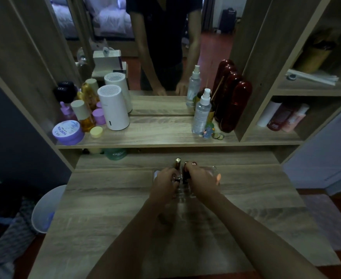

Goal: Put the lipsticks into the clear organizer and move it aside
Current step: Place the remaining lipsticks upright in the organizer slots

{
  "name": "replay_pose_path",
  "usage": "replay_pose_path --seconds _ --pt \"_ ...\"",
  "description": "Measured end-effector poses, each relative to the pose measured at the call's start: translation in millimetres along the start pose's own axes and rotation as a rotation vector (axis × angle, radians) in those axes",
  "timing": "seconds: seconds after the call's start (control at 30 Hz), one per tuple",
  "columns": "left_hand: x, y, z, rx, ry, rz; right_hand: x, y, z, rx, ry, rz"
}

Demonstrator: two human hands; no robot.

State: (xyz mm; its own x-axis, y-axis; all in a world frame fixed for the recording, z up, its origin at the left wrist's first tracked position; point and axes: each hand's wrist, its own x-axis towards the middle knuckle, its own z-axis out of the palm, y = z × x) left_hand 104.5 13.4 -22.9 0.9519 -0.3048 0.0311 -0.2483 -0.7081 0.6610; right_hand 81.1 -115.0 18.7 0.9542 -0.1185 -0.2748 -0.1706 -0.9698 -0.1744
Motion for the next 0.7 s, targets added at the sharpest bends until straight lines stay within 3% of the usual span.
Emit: replay_pose_path --seconds 0.13,0.23,0.43,0.53,0.7 --pt "1.3 -0.1 -1.1 0.025 -0.022 -0.004 -2.4 -0.2 3.8 -0.076 0.041 -0.052" --pt "1.9 -0.3 -1.2 0.02 -0.029 -0.008 -0.5 -1.3 2.7 -0.136 -0.034 -0.02" --pt "2.9 -2.2 0.5 0.034 -0.026 0.011 -1.3 2.0 7.5 -0.032 -0.002 -0.04" --pt "3.1 -4.5 -0.5 0.014 -0.011 0.019 -4.9 7.1 5.1 0.079 0.102 -0.129" --pt "6.1 -5.6 -10.2 -0.06 0.035 -0.013 -4.2 27.1 -10.6 0.227 0.27 -0.126"
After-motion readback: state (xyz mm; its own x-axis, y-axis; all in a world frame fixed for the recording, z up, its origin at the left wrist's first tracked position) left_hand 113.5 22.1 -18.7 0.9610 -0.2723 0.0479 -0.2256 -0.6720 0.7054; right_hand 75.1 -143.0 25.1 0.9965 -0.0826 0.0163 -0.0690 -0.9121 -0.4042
